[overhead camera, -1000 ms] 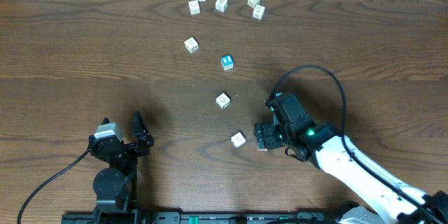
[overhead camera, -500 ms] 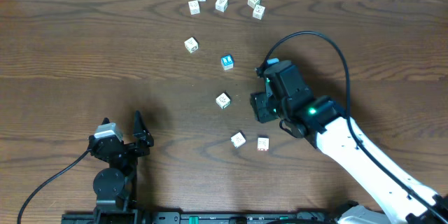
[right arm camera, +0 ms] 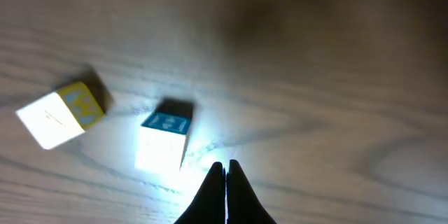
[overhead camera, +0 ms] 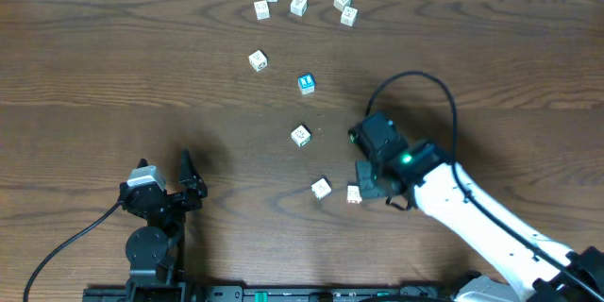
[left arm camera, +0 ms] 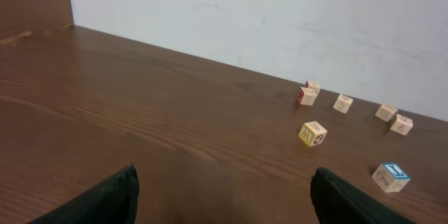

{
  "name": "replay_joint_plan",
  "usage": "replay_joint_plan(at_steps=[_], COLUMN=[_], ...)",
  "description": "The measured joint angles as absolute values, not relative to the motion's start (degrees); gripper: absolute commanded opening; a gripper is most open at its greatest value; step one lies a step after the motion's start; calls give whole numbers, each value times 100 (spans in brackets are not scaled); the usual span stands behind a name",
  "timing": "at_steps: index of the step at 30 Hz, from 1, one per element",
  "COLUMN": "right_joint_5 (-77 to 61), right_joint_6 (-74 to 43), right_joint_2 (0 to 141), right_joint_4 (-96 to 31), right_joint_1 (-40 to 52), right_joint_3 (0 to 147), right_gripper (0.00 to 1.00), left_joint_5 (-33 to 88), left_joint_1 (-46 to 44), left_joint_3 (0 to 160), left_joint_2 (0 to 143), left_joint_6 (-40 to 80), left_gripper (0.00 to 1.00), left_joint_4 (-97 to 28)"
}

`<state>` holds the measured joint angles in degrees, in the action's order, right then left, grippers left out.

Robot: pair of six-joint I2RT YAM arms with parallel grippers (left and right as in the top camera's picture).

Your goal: Lift 5 blocks

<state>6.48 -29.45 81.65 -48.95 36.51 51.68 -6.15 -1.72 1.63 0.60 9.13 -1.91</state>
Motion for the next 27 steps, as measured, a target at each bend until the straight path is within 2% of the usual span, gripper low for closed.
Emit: replay_joint_plan(at_steps=[8, 27], right_joint_5=[287, -178], right_joint_6=[-3334, -3406], right_joint_2=[8165, 8394], right_joint_4=[-4036, -3341], right_joint_1=[3774, 3774], right_joint_3=[4115, 4069], right_gripper=[1, 1], left_joint_5=[-617, -617], left_joint_1=[-172, -172], left_joint_3=[163, 163], left_joint_2=[60, 60], left_joint_6=[913, 913], left_gripper=[79, 79], left_joint_4=[-191, -189])
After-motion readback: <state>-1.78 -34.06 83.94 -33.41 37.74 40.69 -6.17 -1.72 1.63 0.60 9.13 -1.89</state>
